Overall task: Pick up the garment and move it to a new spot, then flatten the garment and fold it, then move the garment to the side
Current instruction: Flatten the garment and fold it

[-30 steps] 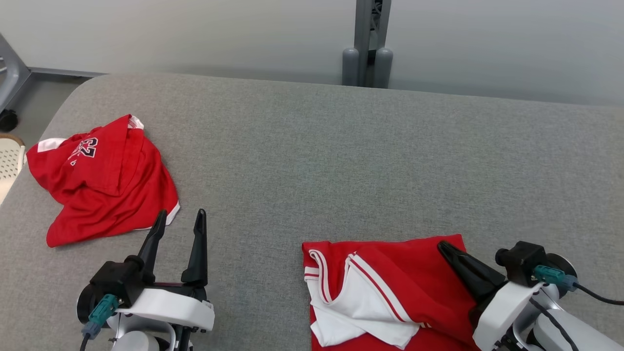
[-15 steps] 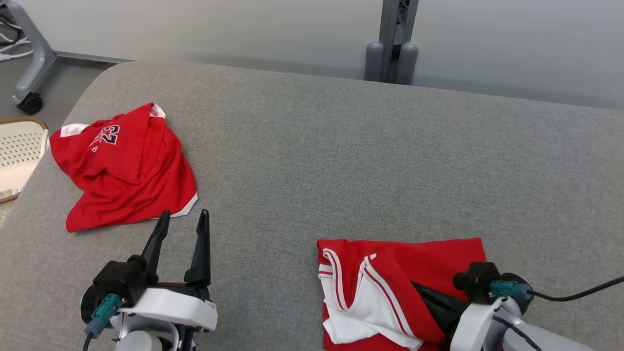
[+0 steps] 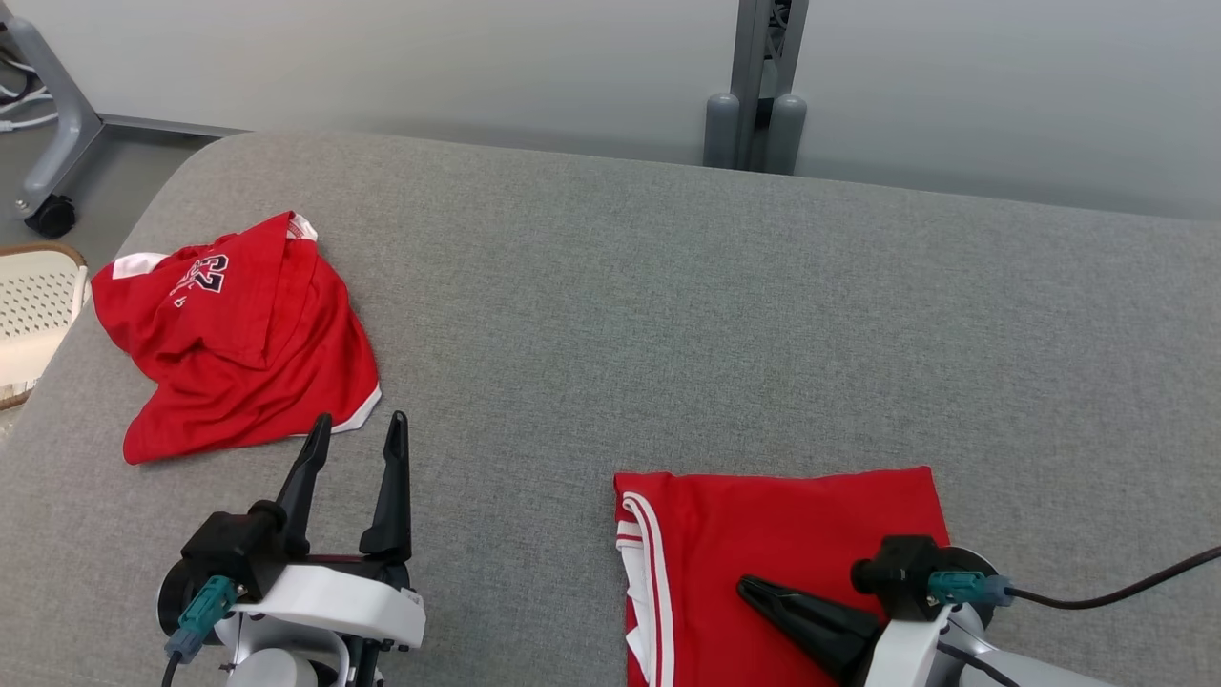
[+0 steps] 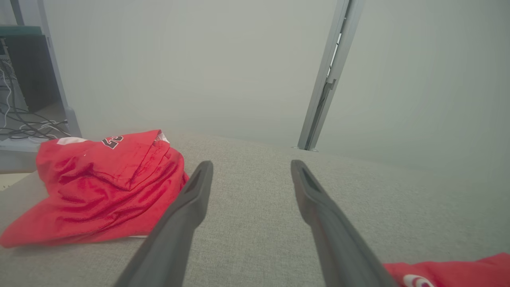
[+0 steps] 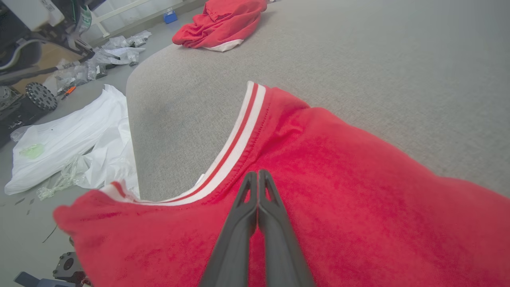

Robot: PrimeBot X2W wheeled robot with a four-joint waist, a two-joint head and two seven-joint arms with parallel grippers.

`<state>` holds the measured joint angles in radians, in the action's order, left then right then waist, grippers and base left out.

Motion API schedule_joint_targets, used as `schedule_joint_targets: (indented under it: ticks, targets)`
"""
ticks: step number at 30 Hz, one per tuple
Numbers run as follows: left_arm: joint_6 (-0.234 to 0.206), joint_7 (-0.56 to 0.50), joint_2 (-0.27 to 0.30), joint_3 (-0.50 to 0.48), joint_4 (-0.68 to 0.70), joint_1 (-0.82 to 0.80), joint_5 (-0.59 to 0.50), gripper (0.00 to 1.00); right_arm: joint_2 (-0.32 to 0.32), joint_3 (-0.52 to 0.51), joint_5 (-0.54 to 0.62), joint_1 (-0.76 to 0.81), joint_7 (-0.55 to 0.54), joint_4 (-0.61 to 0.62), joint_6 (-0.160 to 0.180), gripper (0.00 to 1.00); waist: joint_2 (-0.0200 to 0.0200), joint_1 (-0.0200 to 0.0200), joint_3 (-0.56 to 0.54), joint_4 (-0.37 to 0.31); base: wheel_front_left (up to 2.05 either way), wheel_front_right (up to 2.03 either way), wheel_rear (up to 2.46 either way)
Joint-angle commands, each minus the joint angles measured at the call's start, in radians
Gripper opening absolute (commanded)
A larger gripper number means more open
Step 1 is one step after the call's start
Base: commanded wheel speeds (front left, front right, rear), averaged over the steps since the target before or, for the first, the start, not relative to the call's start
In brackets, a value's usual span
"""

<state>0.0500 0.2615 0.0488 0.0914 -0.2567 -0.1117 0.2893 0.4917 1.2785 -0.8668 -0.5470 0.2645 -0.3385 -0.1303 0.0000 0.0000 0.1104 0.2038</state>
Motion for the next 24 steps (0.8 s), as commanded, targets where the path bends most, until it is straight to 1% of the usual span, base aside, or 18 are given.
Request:
schedule_joint_targets:
  ticks: [1, 6, 9, 11, 15, 20, 21, 22, 23, 24]
  targets:
    - [-0.007, 0.003, 0.004, -0.001, -0.001, -0.004, -0.001, 1.0, 0.008, 0.003, 0.004, 0.007, 0.001, 0.001, -0.001, 0.0, 0.0, 0.0, -0.001, -0.002, 0.0, 0.0, 0.0]
    - [-0.006, 0.003, 0.004, -0.005, -0.004, -0.003, -0.004, 1.0, 0.007, -0.002, -0.01, 0.0, 0.001, -0.009, -0.001, 0.0, 0.0, 0.0, -0.005, -0.009, 0.0, 0.0, 0.0]
    - [-0.005, 0.003, 0.004, -0.008, -0.005, -0.001, -0.006, 1.0, 0.01, -0.053, -0.025, -0.004, 0.001, -0.015, -0.001, 0.0, 0.0, 0.0, -0.009, -0.014, 0.0, 0.0, 0.0]
    - [-0.003, 0.003, 0.004, -0.011, -0.005, 0.001, -0.007, 1.0, 0.012, -0.105, -0.021, 0.004, 0.001, -0.018, -0.001, 0.0, 0.0, 0.0, -0.014, -0.018, 0.0, 0.0, 0.0]
    - [0.0, 0.003, 0.004, -0.019, 0.001, 0.008, -0.008, 1.0, 0.008, -0.255, 0.003, 0.04, 0.001, -0.022, -0.001, 0.0, 0.0, 0.0, -0.028, -0.031, 0.0, 0.0, 0.0]
    - [0.006, 0.003, 0.003, -0.026, 0.008, 0.021, -0.013, 1.0, -0.016, -0.514, 0.084, 0.116, 0.001, -0.02, -0.001, 0.0, 0.0, 0.0, -0.049, -0.055, 0.0, 0.0, 0.0]
    - [0.006, 0.003, 0.003, -0.026, 0.008, 0.021, -0.013, 1.0, -0.016, -0.514, 0.084, 0.116, 0.001, -0.02, -0.001, 0.0, 0.0, 0.0, -0.049, -0.055, 0.0, 0.0, 0.0]
    - [0.007, 0.003, 0.004, -0.027, 0.008, 0.023, -0.014, 1.0, -0.025, -0.568, 0.108, 0.136, 0.001, -0.017, -0.001, 0.0, 0.0, 0.0, -0.054, -0.06, 0.0, 0.0, 0.0]
    - [0.008, 0.003, 0.004, -0.027, 0.011, 0.024, -0.014, 1.0, -0.048, -0.684, 0.156, 0.177, 0.001, -0.007, -0.001, 0.0, 0.0, 0.0, -0.062, -0.071, 0.0, 0.0, 0.0]
    - [0.008, 0.003, 0.004, -0.028, 0.013, 0.027, -0.014, 1.0, -0.063, -0.743, 0.184, 0.201, 0.001, -0.001, -0.001, 0.0, 0.0, 0.0, -0.066, -0.076, 0.0, 0.0, 0.0]
